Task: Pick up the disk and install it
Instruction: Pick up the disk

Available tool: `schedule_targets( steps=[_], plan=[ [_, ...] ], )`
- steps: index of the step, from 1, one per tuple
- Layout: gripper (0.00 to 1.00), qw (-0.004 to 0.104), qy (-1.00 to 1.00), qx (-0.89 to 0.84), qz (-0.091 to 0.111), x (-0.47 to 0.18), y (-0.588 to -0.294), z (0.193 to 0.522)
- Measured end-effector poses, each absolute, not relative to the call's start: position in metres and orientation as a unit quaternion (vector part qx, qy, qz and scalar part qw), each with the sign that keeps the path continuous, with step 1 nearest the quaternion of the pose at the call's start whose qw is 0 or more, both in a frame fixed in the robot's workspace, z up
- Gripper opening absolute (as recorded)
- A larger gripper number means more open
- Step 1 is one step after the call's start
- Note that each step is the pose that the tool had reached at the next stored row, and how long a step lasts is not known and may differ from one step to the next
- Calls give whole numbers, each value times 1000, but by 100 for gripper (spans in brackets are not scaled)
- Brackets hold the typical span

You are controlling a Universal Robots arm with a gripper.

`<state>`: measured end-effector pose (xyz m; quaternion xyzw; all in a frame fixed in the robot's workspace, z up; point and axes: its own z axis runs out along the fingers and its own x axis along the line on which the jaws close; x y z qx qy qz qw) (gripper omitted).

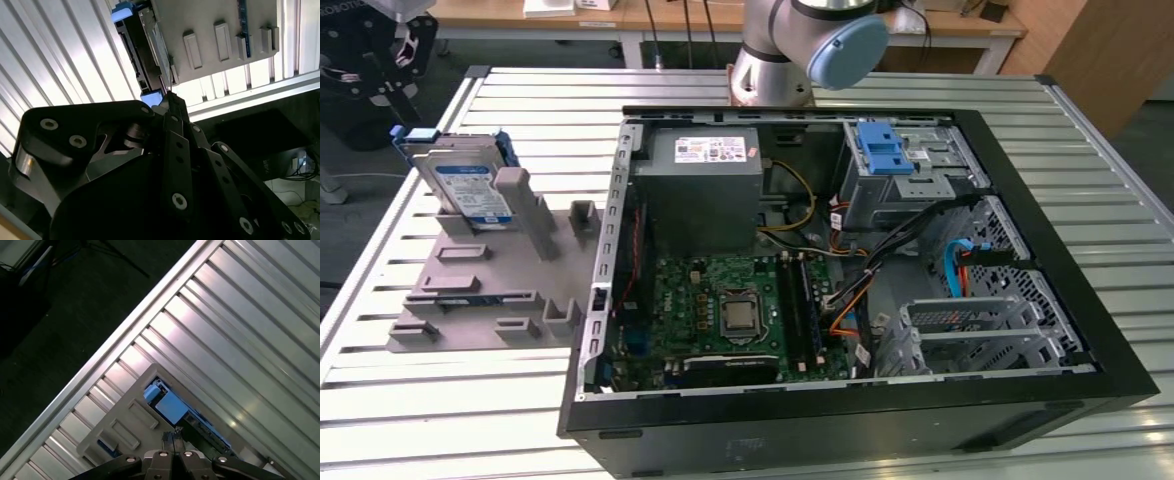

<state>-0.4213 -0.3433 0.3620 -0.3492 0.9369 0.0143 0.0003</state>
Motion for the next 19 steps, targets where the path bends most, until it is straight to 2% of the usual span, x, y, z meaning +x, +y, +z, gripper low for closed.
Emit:
schedule_targets(
  steps=[19],
  plan=[
    [11,0,920,-392,14,-421,-343,362]
  ],
)
